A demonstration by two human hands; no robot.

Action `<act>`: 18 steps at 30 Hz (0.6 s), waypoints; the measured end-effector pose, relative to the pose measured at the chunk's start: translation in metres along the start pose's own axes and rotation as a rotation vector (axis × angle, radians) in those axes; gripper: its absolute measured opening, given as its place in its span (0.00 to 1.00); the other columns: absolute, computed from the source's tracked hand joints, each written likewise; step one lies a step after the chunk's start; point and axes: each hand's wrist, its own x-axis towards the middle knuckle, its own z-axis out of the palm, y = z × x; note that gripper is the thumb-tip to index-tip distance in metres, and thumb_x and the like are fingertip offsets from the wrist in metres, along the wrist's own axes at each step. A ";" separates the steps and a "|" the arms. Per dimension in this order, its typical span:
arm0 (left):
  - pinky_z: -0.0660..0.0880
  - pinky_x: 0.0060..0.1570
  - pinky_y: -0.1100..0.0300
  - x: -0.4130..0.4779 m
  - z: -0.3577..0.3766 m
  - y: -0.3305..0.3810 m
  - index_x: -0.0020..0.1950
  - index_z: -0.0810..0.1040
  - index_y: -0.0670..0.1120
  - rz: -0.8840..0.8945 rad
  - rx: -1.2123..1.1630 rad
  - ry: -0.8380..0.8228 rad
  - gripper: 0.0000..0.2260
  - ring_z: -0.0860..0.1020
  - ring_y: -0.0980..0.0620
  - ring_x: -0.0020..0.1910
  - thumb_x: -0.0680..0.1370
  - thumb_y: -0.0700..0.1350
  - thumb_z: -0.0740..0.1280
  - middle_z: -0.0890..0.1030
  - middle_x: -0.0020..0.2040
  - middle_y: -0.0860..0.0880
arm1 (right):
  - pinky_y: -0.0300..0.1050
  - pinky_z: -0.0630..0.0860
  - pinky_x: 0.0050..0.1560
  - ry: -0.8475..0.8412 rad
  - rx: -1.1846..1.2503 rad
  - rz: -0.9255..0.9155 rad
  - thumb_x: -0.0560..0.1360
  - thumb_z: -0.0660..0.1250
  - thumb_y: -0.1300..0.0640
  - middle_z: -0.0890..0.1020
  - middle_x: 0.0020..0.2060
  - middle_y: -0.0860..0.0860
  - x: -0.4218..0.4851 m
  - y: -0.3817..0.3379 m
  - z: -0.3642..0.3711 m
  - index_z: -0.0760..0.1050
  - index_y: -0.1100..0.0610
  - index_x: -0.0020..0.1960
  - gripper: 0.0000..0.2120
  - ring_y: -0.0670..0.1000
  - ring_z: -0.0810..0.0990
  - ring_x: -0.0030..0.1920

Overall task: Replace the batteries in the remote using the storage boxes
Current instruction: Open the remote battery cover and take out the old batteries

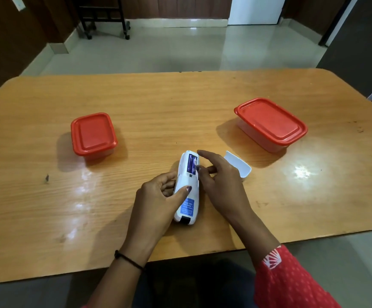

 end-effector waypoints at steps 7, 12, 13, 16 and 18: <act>0.77 0.46 0.63 -0.002 0.004 -0.004 0.64 0.77 0.52 0.082 0.259 0.025 0.23 0.81 0.58 0.48 0.69 0.51 0.74 0.82 0.53 0.53 | 0.27 0.69 0.34 -0.093 0.048 0.108 0.77 0.64 0.58 0.79 0.32 0.45 0.002 0.000 -0.001 0.67 0.48 0.70 0.22 0.37 0.76 0.32; 0.72 0.55 0.59 -0.005 0.013 -0.006 0.73 0.63 0.56 0.165 0.468 -0.084 0.39 0.72 0.55 0.59 0.64 0.55 0.75 0.72 0.62 0.55 | 0.34 0.64 0.28 -0.149 0.122 0.154 0.78 0.59 0.59 0.69 0.23 0.44 0.004 0.005 0.001 0.64 0.47 0.72 0.23 0.43 0.67 0.24; 0.70 0.58 0.59 -0.006 0.014 -0.007 0.74 0.60 0.56 0.182 0.495 -0.095 0.41 0.70 0.54 0.62 0.65 0.53 0.74 0.71 0.65 0.54 | 0.33 0.63 0.29 -0.149 0.118 0.147 0.78 0.59 0.59 0.68 0.25 0.44 0.004 0.005 0.002 0.65 0.48 0.71 0.22 0.43 0.66 0.25; 0.66 0.54 0.67 -0.004 0.004 -0.004 0.75 0.57 0.57 0.211 0.411 -0.115 0.41 0.71 0.57 0.61 0.66 0.42 0.73 0.70 0.67 0.56 | 0.32 0.65 0.35 -0.113 0.153 0.150 0.78 0.61 0.58 0.71 0.38 0.44 0.005 0.005 0.003 0.67 0.50 0.70 0.21 0.42 0.71 0.30; 0.70 0.45 0.73 -0.001 -0.011 0.002 0.73 0.60 0.58 0.150 0.167 -0.158 0.42 0.75 0.66 0.50 0.64 0.37 0.74 0.74 0.62 0.57 | 0.33 0.67 0.38 -0.074 0.210 0.173 0.78 0.62 0.57 0.72 0.48 0.48 0.007 0.007 0.001 0.69 0.50 0.67 0.18 0.41 0.72 0.32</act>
